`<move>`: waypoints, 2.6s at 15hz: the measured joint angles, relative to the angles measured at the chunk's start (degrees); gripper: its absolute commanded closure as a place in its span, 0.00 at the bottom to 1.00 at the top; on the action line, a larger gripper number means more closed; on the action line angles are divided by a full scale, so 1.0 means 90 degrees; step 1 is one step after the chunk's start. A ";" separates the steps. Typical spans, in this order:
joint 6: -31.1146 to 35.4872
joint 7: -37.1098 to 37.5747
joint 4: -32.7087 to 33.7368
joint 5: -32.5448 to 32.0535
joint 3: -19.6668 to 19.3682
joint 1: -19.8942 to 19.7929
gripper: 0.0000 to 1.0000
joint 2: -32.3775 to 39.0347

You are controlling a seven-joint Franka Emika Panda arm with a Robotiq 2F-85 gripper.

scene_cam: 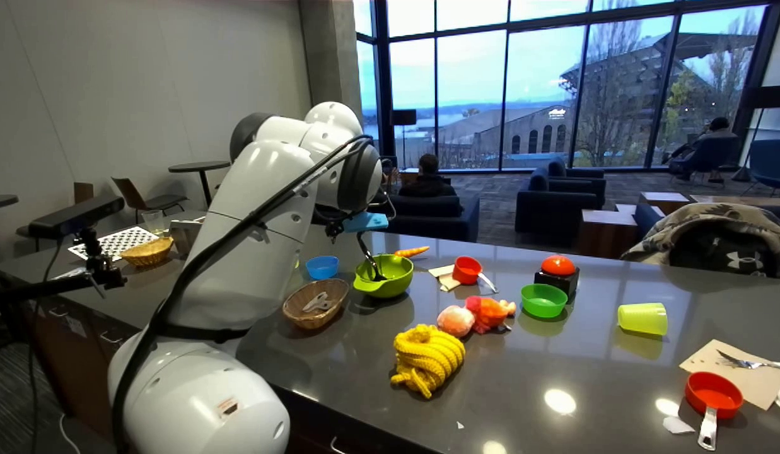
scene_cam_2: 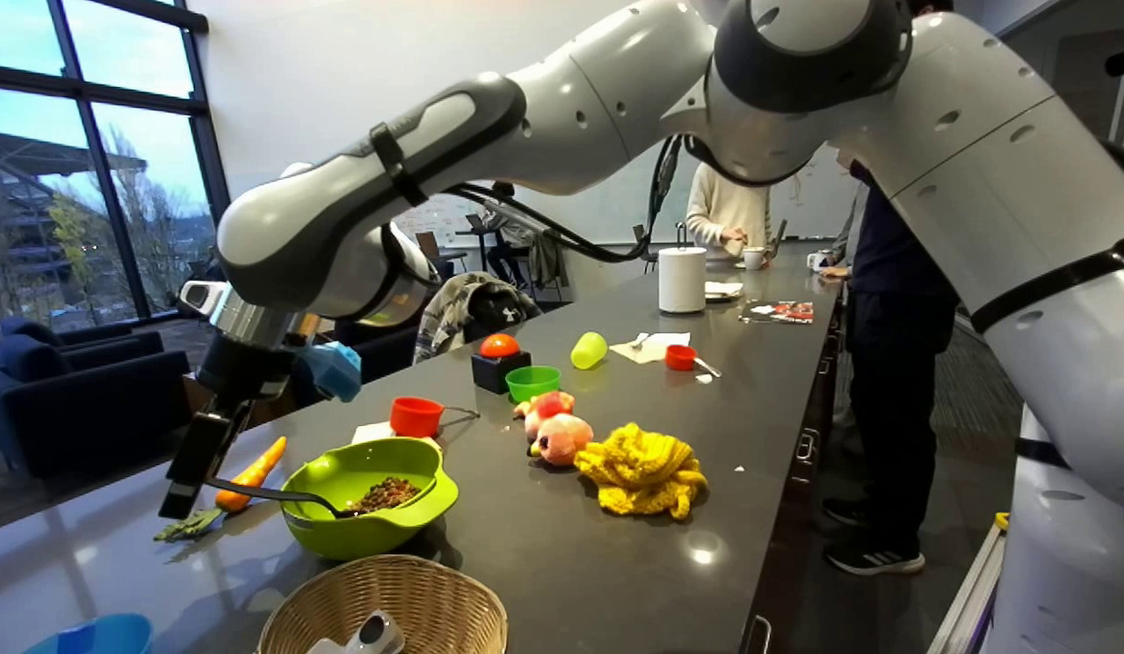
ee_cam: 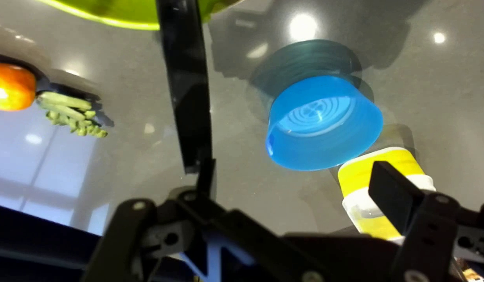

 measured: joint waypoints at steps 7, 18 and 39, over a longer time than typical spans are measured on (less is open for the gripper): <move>0.0000 -0.0011 0.0225 0.0000 -0.0378 0.0006 0.00 -0.0148; -0.0048 -0.0013 0.0228 0.0000 -0.0672 0.0297 0.00 -0.0113; -0.0504 -0.0007 0.0526 0.0000 -0.0974 0.0672 0.00 0.0319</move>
